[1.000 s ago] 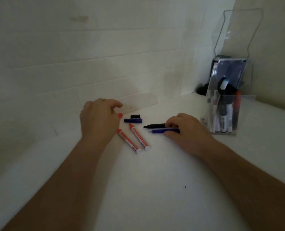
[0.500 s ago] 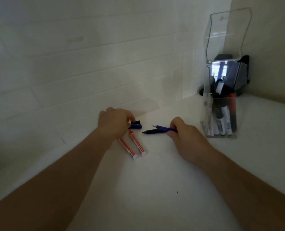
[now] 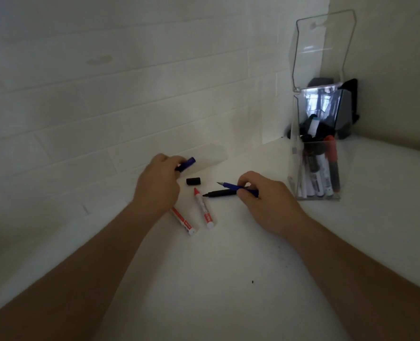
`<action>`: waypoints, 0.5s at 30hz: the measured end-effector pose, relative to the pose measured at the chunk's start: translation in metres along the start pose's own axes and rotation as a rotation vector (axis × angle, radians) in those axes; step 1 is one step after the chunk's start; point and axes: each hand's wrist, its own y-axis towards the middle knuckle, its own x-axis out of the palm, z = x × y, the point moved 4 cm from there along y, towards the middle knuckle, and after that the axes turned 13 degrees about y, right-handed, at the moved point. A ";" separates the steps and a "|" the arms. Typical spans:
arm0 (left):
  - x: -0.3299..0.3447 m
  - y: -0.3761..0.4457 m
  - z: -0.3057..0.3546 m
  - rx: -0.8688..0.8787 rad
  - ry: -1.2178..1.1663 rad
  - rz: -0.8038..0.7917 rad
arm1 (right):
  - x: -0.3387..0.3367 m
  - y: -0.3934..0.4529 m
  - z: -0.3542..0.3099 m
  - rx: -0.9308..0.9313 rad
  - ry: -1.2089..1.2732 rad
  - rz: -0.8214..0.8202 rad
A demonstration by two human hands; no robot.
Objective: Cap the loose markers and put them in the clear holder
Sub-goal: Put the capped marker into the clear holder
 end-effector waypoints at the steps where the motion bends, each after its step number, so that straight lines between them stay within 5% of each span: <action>1: -0.002 -0.007 0.004 -0.014 -0.081 0.008 | -0.001 0.000 -0.001 0.001 0.029 0.019; 15: 0.003 -0.048 0.032 0.017 -0.177 -0.013 | -0.002 -0.001 -0.007 0.040 -0.007 0.087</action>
